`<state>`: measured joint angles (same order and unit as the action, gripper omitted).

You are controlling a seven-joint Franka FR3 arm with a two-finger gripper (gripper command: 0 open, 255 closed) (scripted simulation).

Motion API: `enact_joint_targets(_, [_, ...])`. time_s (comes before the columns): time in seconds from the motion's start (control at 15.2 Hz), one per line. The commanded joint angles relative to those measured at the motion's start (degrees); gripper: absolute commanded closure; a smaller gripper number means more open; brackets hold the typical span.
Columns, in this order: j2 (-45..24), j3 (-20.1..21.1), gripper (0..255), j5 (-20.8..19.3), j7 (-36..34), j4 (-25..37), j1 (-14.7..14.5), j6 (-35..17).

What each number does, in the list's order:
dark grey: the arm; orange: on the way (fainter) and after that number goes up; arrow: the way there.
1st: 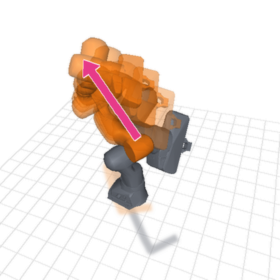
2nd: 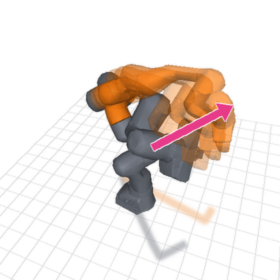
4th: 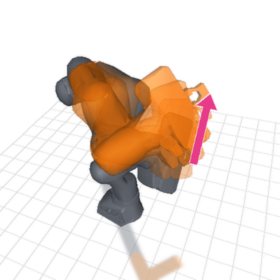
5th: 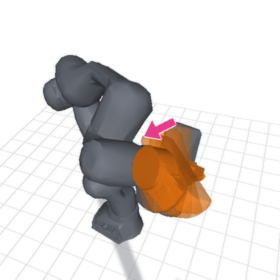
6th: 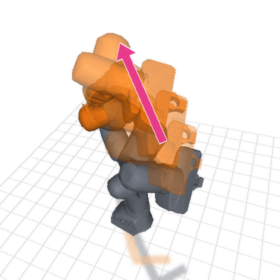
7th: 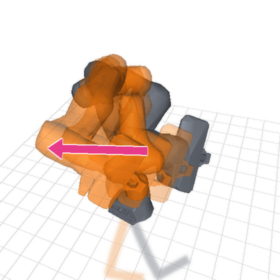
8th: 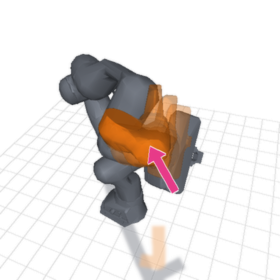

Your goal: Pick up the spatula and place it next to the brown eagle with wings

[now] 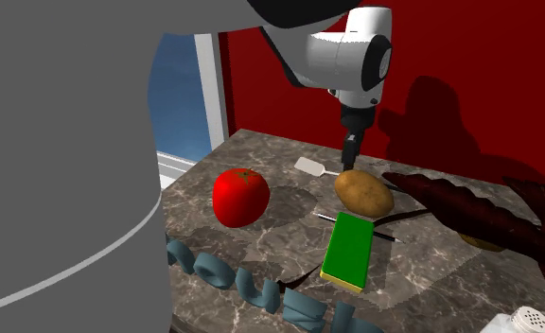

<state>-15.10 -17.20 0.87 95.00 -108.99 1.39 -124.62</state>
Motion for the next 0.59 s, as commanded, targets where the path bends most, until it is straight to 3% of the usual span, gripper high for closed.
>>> enact_joint_targets(0.0, [1.2,-0.2,0,-0.5,-0.4,1.6,-0.2,3.6])
enact_joint_targets(0.53, [1.8,-0.2,0,-0.7,-0.5,2.4,-0.3,5.0])
